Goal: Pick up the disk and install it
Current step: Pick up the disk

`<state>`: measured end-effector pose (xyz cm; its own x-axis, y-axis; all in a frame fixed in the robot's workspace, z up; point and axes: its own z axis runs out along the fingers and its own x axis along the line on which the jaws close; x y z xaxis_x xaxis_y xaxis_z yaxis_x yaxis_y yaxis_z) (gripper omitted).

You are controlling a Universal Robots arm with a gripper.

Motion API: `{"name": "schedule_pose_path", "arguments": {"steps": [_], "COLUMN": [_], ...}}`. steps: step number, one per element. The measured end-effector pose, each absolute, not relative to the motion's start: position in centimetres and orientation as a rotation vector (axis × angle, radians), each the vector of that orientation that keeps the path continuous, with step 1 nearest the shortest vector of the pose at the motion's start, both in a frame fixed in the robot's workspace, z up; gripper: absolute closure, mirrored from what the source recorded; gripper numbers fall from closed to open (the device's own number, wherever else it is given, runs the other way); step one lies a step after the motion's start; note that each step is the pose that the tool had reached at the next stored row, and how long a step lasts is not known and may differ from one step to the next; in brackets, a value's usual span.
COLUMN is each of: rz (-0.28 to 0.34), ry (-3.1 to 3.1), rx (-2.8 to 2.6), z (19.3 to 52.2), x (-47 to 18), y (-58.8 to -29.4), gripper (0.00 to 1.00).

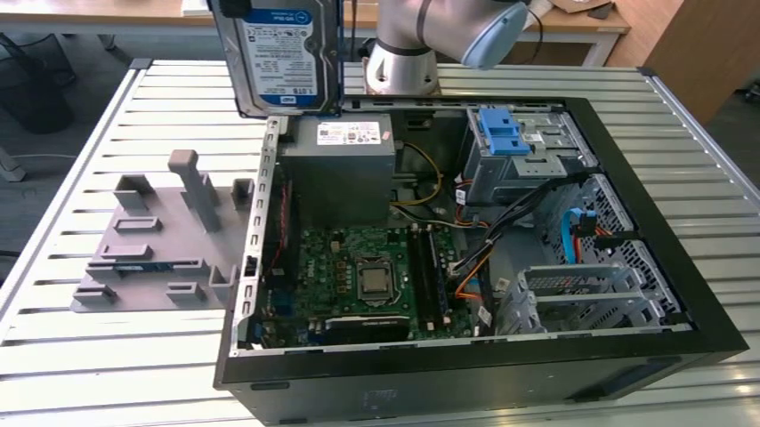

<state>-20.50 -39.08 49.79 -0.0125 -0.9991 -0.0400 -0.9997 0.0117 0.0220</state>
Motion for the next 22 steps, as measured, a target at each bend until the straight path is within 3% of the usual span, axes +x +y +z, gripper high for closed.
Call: {"name": "schedule_pose_path", "arguments": {"steps": [22], "rz": [0.068], "ry": [2.225], "rx": [-2.198], "z": [49.8], "x": [-16.2], "y": [-39.5], "gripper": [0.64]}}
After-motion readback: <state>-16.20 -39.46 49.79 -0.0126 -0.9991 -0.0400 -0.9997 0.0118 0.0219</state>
